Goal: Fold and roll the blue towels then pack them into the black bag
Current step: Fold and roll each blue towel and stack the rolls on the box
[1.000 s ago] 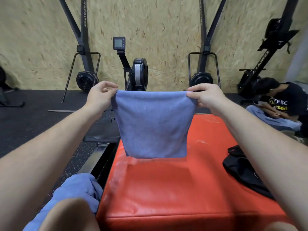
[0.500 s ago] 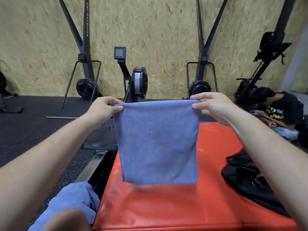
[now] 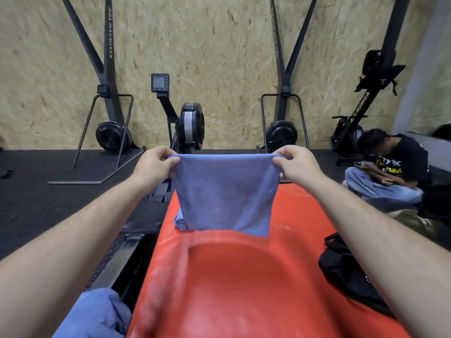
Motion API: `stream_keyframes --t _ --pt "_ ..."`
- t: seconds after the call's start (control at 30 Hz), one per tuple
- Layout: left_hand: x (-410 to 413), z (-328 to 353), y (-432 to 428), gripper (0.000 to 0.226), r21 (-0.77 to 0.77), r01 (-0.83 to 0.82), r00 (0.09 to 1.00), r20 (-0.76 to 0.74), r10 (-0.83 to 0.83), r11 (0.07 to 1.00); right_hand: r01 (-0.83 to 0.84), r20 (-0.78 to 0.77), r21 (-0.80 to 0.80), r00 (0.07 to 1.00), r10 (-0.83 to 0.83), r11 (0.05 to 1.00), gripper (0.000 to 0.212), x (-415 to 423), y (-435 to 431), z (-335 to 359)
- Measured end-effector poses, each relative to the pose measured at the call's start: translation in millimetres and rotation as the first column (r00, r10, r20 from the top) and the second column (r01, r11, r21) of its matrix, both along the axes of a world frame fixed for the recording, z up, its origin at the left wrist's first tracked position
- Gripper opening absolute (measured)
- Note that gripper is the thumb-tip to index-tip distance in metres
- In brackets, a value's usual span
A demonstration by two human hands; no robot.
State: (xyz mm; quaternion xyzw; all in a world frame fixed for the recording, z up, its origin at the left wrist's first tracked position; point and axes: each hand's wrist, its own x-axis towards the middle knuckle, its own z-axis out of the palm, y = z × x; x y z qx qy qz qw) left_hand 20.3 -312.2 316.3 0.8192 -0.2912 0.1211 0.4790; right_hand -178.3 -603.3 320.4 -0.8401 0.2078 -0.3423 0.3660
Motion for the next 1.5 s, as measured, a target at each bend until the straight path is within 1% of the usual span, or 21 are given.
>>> stream_keyframes --t 0.07,0.1,0.2,0.3,0.4,0.53,0.6,0.8,0.9,0.97,1.0,1.07,1.1,1.13,1.17,1.2,1.27,1.3,1.37,1.43,1.5 --pt "-0.1 -10.6 -0.3 0.005 -0.014 0.031 0.999 -0.029 -0.032 0.999 -0.046 0.007 0.079 0.999 0.046 0.996 0.013 0.4 1.6 -10.9" --pt "-0.3 -19.5 1.0 0.004 -0.012 0.039 0.998 -0.041 -0.040 0.999 -0.060 -0.011 0.080 0.998 0.061 0.995 0.014 -0.4 2.0 -19.7" --pt "-7.9 -56.4 7.7 0.002 0.023 0.039 0.996 -0.075 -0.037 0.999 -0.066 -0.079 0.039 0.994 0.069 0.997 0.012 -7.2 2.0 -59.8" --pt "-23.5 -103.9 15.0 0.005 0.062 0.036 0.994 -0.101 -0.030 0.997 -0.059 -0.142 0.000 0.988 0.058 0.998 0.012 -20.6 6.0 -109.4" --pt "-39.4 -155.2 24.4 0.002 0.104 0.061 0.985 -0.164 -0.044 0.993 -0.078 -0.230 0.020 0.970 0.080 0.997 0.011 -40.2 14.4 -159.5" --pt "-53.6 -210.1 38.0 0.012 0.174 0.105 0.966 -0.250 -0.059 0.979 -0.078 -0.321 0.000 0.944 0.074 0.997 0.011 -67.5 24.2 -210.4" --pt "-57.6 -223.0 41.6 0.011 0.196 0.130 0.952 -0.300 -0.067 0.972 -0.091 -0.355 -0.006 0.931 0.083 0.996 0.010 -77.9 28.6 -221.7" --pt "-58.9 -228.4 48.7 0.017 0.158 0.153 0.914 -0.397 -0.080 0.975 -0.183 -0.446 -0.028 0.882 0.152 0.983 0.013 -92.8 36.2 -222.4" --pt "-65.6 -230.6 43.7 0.033 0.187 0.125 0.916 -0.398 -0.041 0.974 -0.191 -0.499 -0.037 0.854 0.147 0.981 0.031 -92.4 36.2 -224.9" --pt "-69.9 -234.5 38.3 0.036 0.227 0.119 0.921 -0.388 -0.022 0.967 -0.184 -0.535 -0.029 0.833 0.140 0.983 0.037 -88.7 36.6 -228.7" --pt "-71.4 -237.9 35.6 0.030 0.267 0.126 0.932 -0.361 -0.022 0.955 -0.183 -0.551 -0.061 0.825 0.120 0.981 0.036 -86.3 38.0 -230.7" --pt "-73.9 -245.2 30.1 0.020 0.360 0.148 0.962 -0.270 -0.049 0.921 -0.199 -0.569 -0.186 0.820 0.059 0.962 0.024 -79.6 41.2 -237.5" --pt "-73.7 -249.9 26.6 0.021 0.408 0.164 0.974 -0.210 -0.083 0.898 -0.221 -0.576 -0.247 0.817 0.040 0.943 0.017 -76.0 44.9 -240.2" --pt "-74.1 -254.0 22.9 0.031 0.466 0.179 0.981 -0.149 -0.123 0.866 -0.249 -0.588 -0.301 0.808 0.027 0.921 0.020 -71.6 48.8 -243.4" --pt "-74.8 -257.2 19.1 0.045 0.523 0.198 0.980 -0.111 -0.164 0.829 -0.282 -0.606 -0.338 0.795 0.022 0.898 0.031 -67.7 54.2 -245.0" --pt "-76.7 -258.7 15.8 0.057 0.570 0.222 0.975 -0.111 -0.193 0.791 -0.306 -0.626 -0.352 0.780 0.021 0.885 0.043 -64.1 59.6 -246.0" --pt "-80.4 -262.7 10.3 0.071 0.638 0.277 0.960 -0.155 -0.233 0.719 -0.342 -0.667 -0.351 0.745 0.023 0.872 0.060 -58.3 68.9 -247.6" --pt "-82.0 -265.2 8.2 0.076 0.670 0.302 0.952 -0.179 -0.247 0.679 -0.373 -0.706 -0.335 0.708 0.032 0.865 0.065 -56.0 72.3 -249.8" --pt "-83.7 -268.6 6.4 0.080 0.706 0.335 0.942 -0.231 -0.244 0.624 -0.422 -0.798 -0.270 0.601 0.044 0.865 0.069 -53.0 76.4 -255.0" --pt "-83.9 -267.1 7.7 0.080 0.707 0.344 0.939 -0.252 -0.233 0.619 -0.437 -0.858 -0.211 0.512 0.048 0.875 0.070 -51.4 80.4 -256.5" --pt "-86.9 -262.3 10.7 0.078 0.719 0.338 0.941 -0.237 -0.243 0.607 -0.448 -0.876 -0.189 0.479 0.056 0.874 0.071 -53.5 86.5 -254.5"
